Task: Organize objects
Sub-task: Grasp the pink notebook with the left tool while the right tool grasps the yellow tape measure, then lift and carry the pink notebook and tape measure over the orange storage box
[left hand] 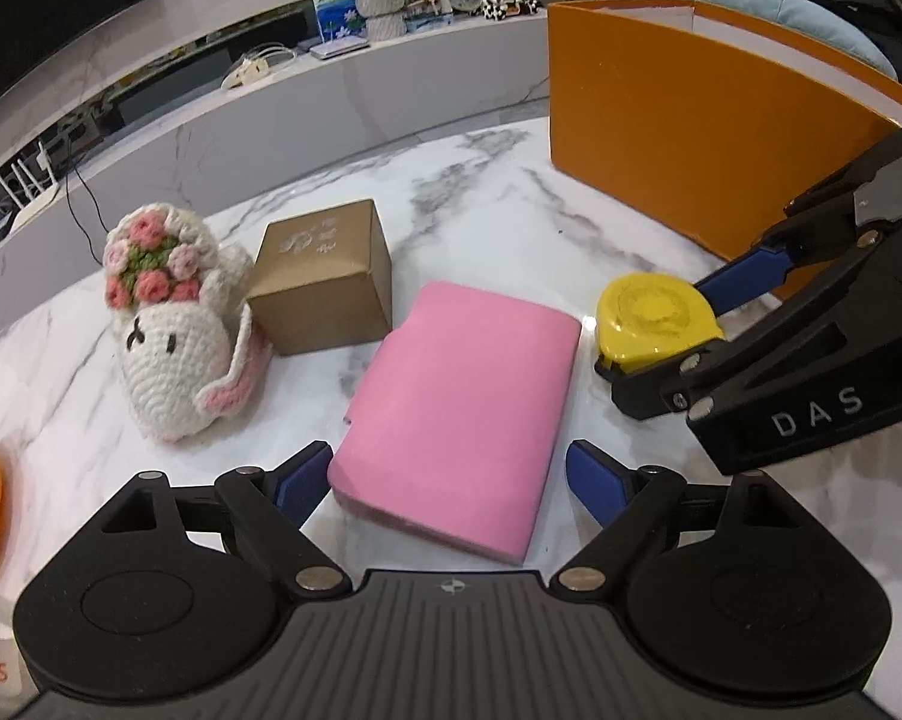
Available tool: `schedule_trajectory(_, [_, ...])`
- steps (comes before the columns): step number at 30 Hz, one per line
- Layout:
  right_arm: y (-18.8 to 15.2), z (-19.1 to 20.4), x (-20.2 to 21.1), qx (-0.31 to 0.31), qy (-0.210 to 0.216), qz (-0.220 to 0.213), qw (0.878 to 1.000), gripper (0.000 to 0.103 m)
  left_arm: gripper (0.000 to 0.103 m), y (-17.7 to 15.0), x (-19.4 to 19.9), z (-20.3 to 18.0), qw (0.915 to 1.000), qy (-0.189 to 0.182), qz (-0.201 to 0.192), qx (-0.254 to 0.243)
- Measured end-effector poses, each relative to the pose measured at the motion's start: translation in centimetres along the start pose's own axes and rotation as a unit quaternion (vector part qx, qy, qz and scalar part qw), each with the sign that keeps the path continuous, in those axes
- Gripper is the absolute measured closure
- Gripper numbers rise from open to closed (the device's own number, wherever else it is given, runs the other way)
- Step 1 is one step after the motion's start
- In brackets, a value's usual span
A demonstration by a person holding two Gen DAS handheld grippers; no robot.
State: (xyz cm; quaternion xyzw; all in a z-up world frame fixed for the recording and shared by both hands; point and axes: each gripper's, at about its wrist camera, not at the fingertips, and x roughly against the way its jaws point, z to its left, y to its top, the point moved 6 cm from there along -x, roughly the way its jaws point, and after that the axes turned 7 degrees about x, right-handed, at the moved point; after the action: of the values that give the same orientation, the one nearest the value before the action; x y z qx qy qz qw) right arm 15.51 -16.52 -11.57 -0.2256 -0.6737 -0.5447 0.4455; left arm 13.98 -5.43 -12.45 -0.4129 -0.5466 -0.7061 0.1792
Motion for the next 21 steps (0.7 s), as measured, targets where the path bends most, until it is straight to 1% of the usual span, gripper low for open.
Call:
schedule_trajectory(3, [-0.1, -0.1, -0.1, -0.003, 0.002, 0.003, 1.0, 0.041, 0.001, 0.2, -0.1, -0.3, 0.9999, 0.0, -0.01, -0.011])
schedule_trajectory(8, [-0.4, -0.3, -0.2, -0.005, 0.002, 0.008, 1.0, 0.041, 0.001, 0.2, 0.0, -1.1, 0.9983, 0.006, -0.032, -0.048])
schedule_trajectory(9, [-0.4, -0.3, -0.2, -0.005, 0.002, 0.009, 1.0, 0.041, 0.003, 0.1, 0.0, -1.0, 0.9984, 0.003, -0.031, -0.047])
schedule_trajectory(10, [-0.5, -0.3, -0.2, -0.005, 0.002, 0.009, 1.0, 0.041, 0.012, 0.1, 0.1, -0.9, 0.9988, -0.002, -0.029, -0.04])
schedule_trajectory(11, [-0.5, -0.3, -0.1, -0.004, 0.002, 0.009, 1.0, 0.041, 0.014, 0.1, 0.1, -0.7, 0.9992, -0.005, -0.026, -0.03])
schedule_trajectory(16, [-0.6, -0.3, -0.1, -0.001, 0.001, 0.01, 1.0, 0.041, 0.015, -0.2, 0.5, -0.5, 0.9998, -0.01, 0.009, -0.013])
schedule_trajectory(21, [-0.9, -0.1, 0.0, 0.013, -0.002, 0.013, 1.0, 0.04, 0.016, -1.5, 1.8, -0.3, 0.9989, -0.016, 0.045, -0.004])
